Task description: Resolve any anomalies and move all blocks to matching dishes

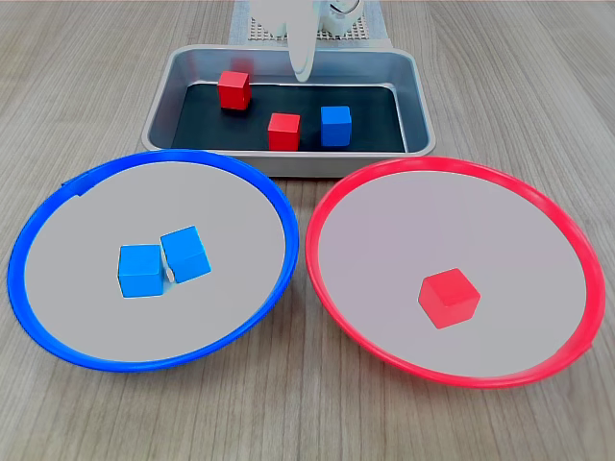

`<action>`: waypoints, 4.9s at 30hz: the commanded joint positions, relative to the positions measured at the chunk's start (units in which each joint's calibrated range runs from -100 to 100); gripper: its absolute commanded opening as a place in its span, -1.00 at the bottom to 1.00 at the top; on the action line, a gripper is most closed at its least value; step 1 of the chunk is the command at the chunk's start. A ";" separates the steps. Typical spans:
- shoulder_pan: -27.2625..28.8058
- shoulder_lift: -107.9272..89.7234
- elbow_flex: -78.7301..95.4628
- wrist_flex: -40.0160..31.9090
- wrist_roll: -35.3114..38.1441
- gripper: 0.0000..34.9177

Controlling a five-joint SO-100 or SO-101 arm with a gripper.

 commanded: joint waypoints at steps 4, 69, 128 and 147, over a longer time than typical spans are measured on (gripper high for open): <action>-0.12 -0.26 0.00 0.11 0.24 -0.98; -9.06 76.67 -45.43 4.40 6.01 -0.02; 7.69 88.79 -74.28 27.52 16.31 0.09; 0.54 98.42 -67.27 13.98 13.09 -0.58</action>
